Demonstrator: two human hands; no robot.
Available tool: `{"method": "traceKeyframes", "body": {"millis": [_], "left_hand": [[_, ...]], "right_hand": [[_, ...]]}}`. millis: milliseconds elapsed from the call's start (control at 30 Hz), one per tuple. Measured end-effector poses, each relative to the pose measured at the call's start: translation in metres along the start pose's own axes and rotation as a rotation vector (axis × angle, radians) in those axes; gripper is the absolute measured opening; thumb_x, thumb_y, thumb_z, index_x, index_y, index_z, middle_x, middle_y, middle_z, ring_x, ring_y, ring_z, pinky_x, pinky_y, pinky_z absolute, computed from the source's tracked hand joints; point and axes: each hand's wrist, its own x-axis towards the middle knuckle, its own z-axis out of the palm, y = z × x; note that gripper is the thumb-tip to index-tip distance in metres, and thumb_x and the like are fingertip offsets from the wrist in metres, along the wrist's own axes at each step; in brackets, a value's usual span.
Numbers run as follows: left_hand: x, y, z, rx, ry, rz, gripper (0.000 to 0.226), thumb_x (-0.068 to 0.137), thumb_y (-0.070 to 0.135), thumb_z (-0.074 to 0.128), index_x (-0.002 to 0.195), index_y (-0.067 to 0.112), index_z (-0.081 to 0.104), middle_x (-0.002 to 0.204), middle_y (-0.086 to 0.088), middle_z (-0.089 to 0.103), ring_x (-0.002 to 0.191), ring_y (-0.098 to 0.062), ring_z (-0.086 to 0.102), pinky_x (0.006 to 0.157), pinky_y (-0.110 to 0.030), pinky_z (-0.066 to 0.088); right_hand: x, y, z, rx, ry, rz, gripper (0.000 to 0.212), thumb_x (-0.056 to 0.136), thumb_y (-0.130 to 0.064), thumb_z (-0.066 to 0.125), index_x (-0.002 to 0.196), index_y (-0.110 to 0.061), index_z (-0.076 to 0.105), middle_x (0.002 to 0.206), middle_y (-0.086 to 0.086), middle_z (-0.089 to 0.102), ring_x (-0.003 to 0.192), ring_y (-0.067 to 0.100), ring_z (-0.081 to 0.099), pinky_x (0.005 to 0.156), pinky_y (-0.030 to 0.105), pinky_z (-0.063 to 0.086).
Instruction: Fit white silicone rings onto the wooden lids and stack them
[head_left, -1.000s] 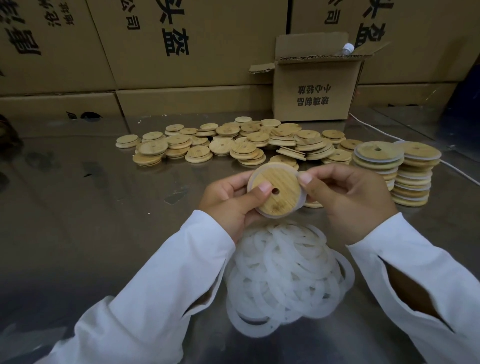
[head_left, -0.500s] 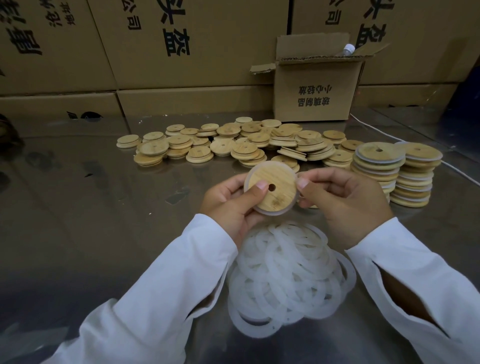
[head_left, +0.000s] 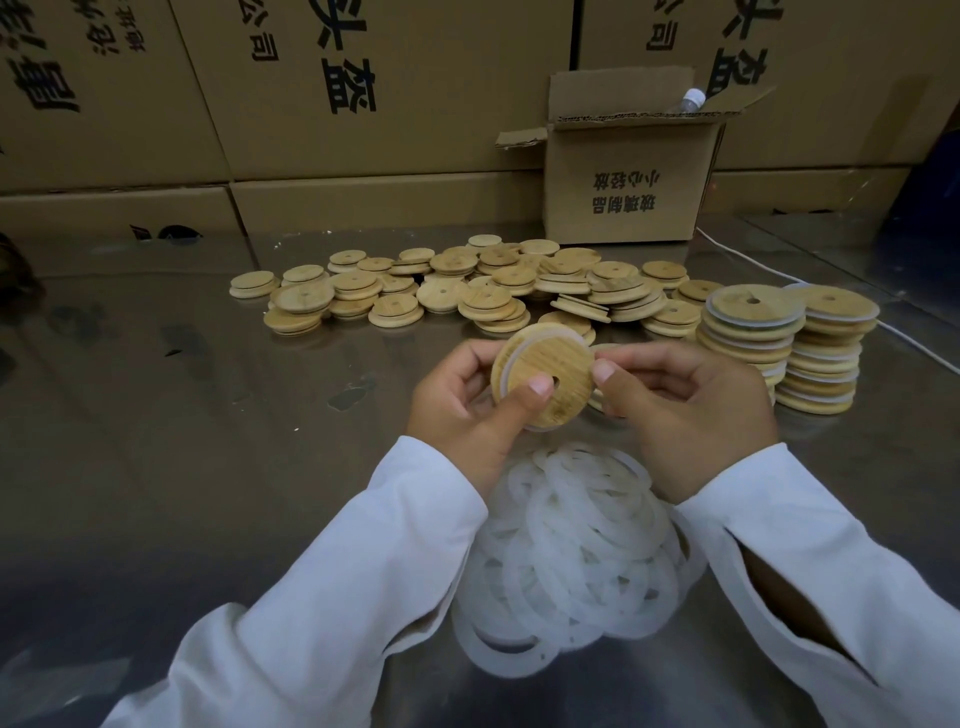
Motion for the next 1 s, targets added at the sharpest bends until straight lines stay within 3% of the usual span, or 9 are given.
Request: {"method": "traceKeyframes", "body": {"millis": [167, 333, 500, 600, 700, 1000], "left_hand": [[0.0006, -0.0004, -0.0015, 0.055, -0.002, 0.048, 0.021, 0.066, 0.018, 0.067, 0.087, 0.017, 0.062, 0.086, -0.001, 0.071, 0.085, -0.019, 0.068, 0.072, -0.029, 0.056], [0.0007, 0.0001, -0.0013, 0.041, -0.004, 0.027, 0.023, 0.066, 0.019, 0.067, 0.088, 0.017, 0.062, 0.089, -0.005, 0.070, 0.087, -0.022, 0.067, 0.076, -0.035, 0.055], [0.0018, 0.0001, -0.0021, -0.023, -0.007, -0.043, 0.024, 0.065, 0.019, 0.066, 0.088, 0.015, 0.062, 0.090, -0.008, 0.070, 0.089, -0.026, 0.066, 0.082, -0.044, 0.053], [0.0022, 0.0004, -0.0027, -0.095, -0.016, -0.103, 0.025, 0.066, 0.011, 0.075, 0.089, 0.013, 0.063, 0.083, -0.006, 0.072, 0.082, -0.022, 0.068, 0.073, -0.037, 0.057], [0.0024, 0.0025, -0.0027, -0.189, -0.014, -0.159, 0.012, 0.078, 0.002, 0.061, 0.089, 0.007, 0.062, 0.076, -0.005, 0.072, 0.072, -0.017, 0.069, 0.060, -0.026, 0.056], [0.0071, 0.0092, -0.0038, -0.353, -0.046, -0.329, 0.022, 0.079, 0.000, 0.054, 0.100, -0.001, 0.060, 0.083, -0.012, 0.070, 0.071, -0.019, 0.070, 0.060, -0.028, 0.058]], "right_hand": [[0.0037, 0.0010, -0.0014, 0.211, -0.043, 0.170, 0.014, 0.073, -0.008, 0.071, 0.071, -0.020, 0.065, 0.051, -0.009, 0.065, 0.045, -0.001, 0.056, 0.051, 0.010, 0.049], [0.0052, 0.0019, -0.0009, 0.261, -0.028, 0.178, 0.016, 0.070, -0.007, 0.073, 0.066, -0.017, 0.061, 0.047, -0.009, 0.063, 0.041, -0.002, 0.054, 0.045, 0.009, 0.044], [0.0069, 0.0014, -0.0032, 0.313, -0.071, 0.176, 0.019, 0.068, -0.006, 0.073, 0.062, -0.018, 0.060, 0.054, -0.002, 0.065, 0.051, 0.008, 0.059, 0.054, 0.016, 0.050], [0.0067, -0.0002, -0.0033, 0.333, -0.098, 0.153, 0.022, 0.069, -0.004, 0.072, 0.059, -0.019, 0.059, 0.057, 0.000, 0.066, 0.056, 0.012, 0.060, 0.056, 0.018, 0.051], [0.0063, -0.0010, -0.0021, 0.368, -0.105, 0.128, 0.024, 0.071, -0.001, 0.069, 0.060, -0.017, 0.056, 0.055, -0.001, 0.065, 0.057, 0.015, 0.058, 0.053, 0.017, 0.049], [0.0065, -0.0046, -0.0019, 0.343, -0.161, 0.047, 0.026, 0.078, 0.001, 0.063, 0.063, -0.014, 0.047, 0.051, -0.007, 0.062, 0.061, 0.020, 0.049, 0.050, 0.016, 0.044]]}}
